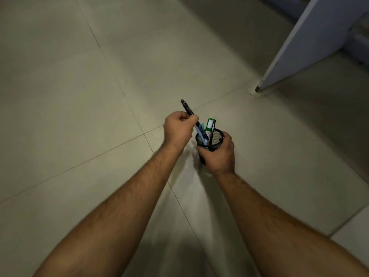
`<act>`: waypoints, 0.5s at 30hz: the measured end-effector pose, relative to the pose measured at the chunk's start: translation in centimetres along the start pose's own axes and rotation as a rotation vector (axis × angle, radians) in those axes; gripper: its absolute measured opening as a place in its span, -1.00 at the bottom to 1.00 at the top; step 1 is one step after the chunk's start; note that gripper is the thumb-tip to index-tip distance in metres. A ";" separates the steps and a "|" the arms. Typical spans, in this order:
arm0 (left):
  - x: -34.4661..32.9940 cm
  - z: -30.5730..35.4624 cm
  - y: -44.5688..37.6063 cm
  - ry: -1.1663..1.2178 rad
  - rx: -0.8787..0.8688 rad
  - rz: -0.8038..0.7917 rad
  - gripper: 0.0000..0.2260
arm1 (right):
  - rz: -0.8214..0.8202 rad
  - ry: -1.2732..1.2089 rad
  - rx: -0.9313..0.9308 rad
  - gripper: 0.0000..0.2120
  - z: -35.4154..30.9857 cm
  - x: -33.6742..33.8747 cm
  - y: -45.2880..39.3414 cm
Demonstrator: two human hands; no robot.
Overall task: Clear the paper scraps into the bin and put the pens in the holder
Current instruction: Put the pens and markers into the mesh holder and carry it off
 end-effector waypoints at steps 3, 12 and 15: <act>-1.8 -1.3 1.3 -0.105 0.044 -0.213 -0.94 | -0.001 -0.027 0.031 -0.21 -0.4 0.1 0.0; 1.6 -4.8 0.4 -0.255 0.025 0.022 -0.90 | 0.008 -0.057 0.007 -0.24 0.1 0.8 -0.2; 4.0 -8.4 -0.5 -0.660 0.070 0.102 -0.75 | -0.032 -0.064 0.022 -0.23 0.2 0.1 0.4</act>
Point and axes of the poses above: each hand's wrist, its own y-axis away from the middle knuckle, its own x-axis out of the back of the hand, z = x × y, the point moved 4 cm from there along -y, towards the middle knuckle, and after that the axes turned 3 degrees about -z, right-handed, at the moved point
